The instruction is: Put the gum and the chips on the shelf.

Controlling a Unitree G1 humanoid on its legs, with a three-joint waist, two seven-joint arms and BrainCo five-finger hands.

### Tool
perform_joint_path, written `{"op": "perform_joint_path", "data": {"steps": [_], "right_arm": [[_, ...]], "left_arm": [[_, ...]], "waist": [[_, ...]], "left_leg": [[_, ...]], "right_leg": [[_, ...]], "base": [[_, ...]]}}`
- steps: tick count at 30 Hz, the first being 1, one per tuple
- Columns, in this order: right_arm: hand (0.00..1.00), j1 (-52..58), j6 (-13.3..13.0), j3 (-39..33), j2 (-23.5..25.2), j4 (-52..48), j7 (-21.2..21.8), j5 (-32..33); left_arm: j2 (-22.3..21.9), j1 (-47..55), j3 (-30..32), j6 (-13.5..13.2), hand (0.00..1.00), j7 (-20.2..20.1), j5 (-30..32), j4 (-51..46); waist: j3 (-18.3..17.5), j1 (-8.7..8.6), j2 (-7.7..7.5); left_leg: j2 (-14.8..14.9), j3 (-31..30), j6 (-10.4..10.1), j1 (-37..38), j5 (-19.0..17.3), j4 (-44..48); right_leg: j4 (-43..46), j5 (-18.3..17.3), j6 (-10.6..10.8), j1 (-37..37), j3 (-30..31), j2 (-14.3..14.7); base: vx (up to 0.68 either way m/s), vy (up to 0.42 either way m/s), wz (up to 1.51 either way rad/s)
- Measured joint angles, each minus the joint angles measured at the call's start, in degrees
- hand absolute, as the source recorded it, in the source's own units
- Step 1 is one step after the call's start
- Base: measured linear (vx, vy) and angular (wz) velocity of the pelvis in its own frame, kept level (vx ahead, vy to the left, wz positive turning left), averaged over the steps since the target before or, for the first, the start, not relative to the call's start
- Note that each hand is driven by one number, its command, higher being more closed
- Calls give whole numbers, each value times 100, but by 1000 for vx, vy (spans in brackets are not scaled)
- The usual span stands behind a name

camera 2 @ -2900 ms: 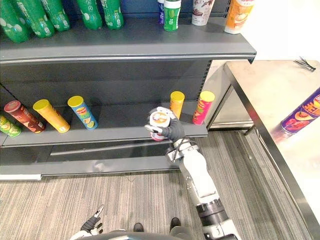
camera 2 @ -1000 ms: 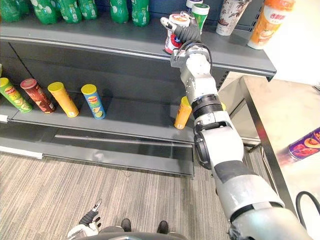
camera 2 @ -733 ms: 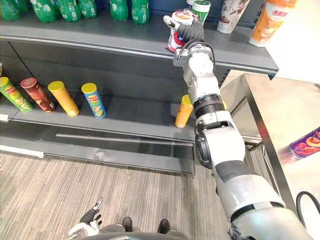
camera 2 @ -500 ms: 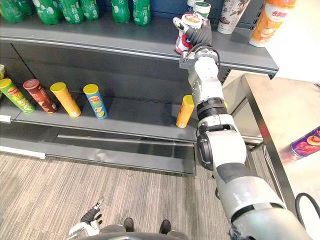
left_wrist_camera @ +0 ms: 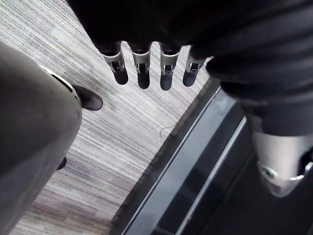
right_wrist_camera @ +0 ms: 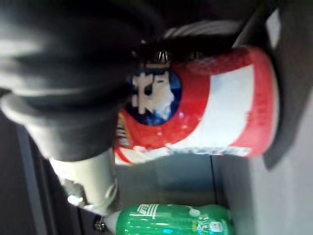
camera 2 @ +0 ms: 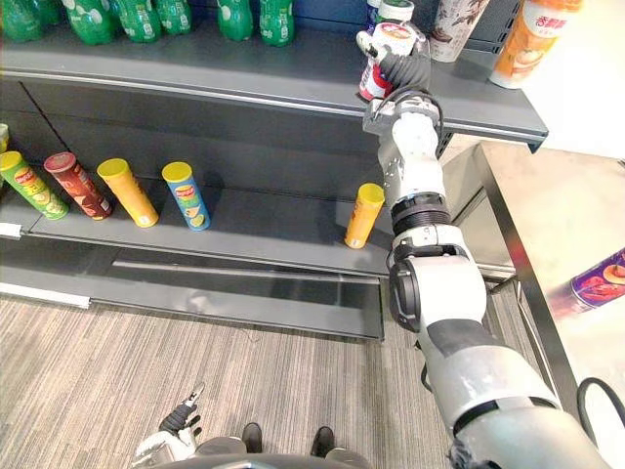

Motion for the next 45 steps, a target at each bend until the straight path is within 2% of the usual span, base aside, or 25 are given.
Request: {"op": "perform_joint_path", "data": {"steps": [9,31,37,45], "right_arm": [[0,0,1,5,-42,3,12,-194],[0,-31,5,34,-128,42,-34,-152],[0,40,32,129,-236,-156,-122,30],[0,37,163,124,-316,-94,18,28]], "left_arm": [[14,-62,-71,-9,0,11,0,65],[25,-103,-93,-43,0,10,15,105],[21,-108,-49,-33,0,10,22,123],[30,-128,-51,12,0,4,107,157]], "waist": [[6,0,-10],[15,-23,-54],[12,-36,-59],[9,-89,-63]], "left_leg": [[-3,-21,0,-11,0,-1],[18,92,-1,1,0,16],[49,133,-1,-11,0,38],[54,151,-1,1,0,38]], "right_leg": [[-31,0,0,13,-33,0],[-52,9,3,-7,57,18],[-46,30,-25,-63,140,57],[7,32,-26,-88,172,58]], "base": [[0,0,0],[0,0,-2],[-4,-12,-6],[-7,-7,-3]]}}
